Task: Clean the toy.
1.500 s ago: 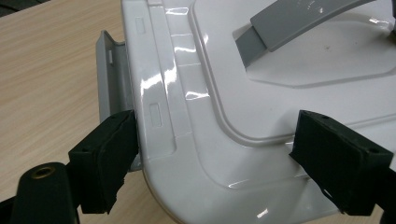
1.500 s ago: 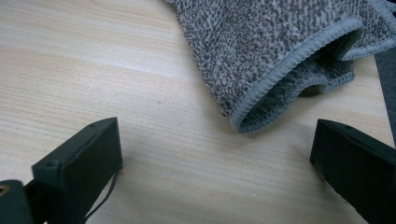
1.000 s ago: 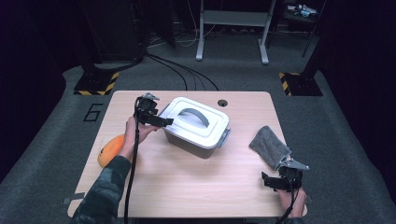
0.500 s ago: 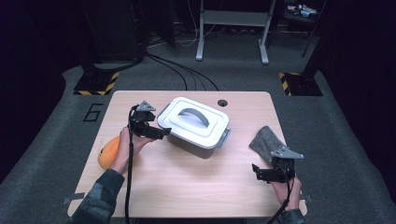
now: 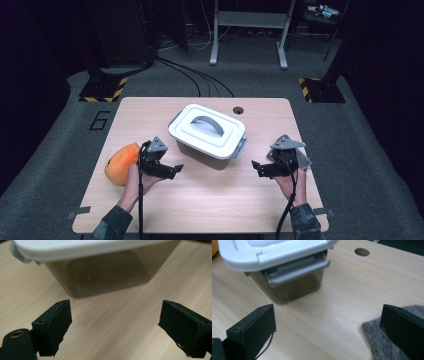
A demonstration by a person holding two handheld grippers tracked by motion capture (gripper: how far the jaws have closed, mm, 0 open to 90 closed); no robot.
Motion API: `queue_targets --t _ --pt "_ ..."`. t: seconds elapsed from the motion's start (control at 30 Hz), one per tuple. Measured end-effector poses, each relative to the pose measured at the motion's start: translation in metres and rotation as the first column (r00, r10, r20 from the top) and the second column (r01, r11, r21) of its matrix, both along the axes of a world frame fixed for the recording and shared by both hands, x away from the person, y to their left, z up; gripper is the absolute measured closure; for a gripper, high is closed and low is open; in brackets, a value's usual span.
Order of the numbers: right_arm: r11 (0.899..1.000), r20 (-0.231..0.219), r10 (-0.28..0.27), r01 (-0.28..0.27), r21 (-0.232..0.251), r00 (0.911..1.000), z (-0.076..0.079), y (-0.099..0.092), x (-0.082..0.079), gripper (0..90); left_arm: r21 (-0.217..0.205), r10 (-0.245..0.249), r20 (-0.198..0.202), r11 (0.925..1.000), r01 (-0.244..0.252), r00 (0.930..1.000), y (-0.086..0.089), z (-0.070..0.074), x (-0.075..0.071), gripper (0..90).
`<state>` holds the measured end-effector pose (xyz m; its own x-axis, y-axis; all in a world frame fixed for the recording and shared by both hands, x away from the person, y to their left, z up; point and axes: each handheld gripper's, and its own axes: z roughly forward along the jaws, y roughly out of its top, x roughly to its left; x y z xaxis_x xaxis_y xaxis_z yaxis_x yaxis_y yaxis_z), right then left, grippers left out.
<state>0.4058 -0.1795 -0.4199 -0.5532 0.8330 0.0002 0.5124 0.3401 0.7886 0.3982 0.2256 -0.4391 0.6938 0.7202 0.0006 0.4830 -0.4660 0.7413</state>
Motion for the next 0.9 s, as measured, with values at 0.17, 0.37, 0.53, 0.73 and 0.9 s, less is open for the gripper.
queue_targets --t 0.17,0.37,0.53,0.73,0.9 --pt "0.999 0.01 0.043 -0.043 -0.007 0.999 0.01 0.017 0.015 0.0 0.002 -0.003 -0.022 1.0 0.003 0.9997 0.002 -0.029 -0.014 10.5" --pt "0.996 0.014 0.093 -0.093 -0.008 0.9955 0.02 0.037 0.032 2.4 0.026 -0.001 -0.04 0.9997 0.002 0.9992 0.003 -0.059 -0.027 10.5" --pt "0.99 0.022 0.14 -0.14 -0.006 0.9899 0.025 0.055 0.045 8.3 0.037 0.016 -0.038 0.9992 -0.014 0.9992 0.004 -0.079 -0.036 10.6" --pt "0.982 0.029 0.19 -0.189 -0.024 0.9814 0.032 0.08 0.059 22.4 0.02 0.05 -0.029 0.9986 -0.049 0.9983 0.01 -0.088 -0.04 10.7" --pt "0.976 0.008 0.217 -0.217 -0.019 0.9761 0.031 0.095 0.073 36.9 0.025 0.057 -0.005 0.9981 -0.057 0.9983 0.01 -0.09 -0.043 10.7"
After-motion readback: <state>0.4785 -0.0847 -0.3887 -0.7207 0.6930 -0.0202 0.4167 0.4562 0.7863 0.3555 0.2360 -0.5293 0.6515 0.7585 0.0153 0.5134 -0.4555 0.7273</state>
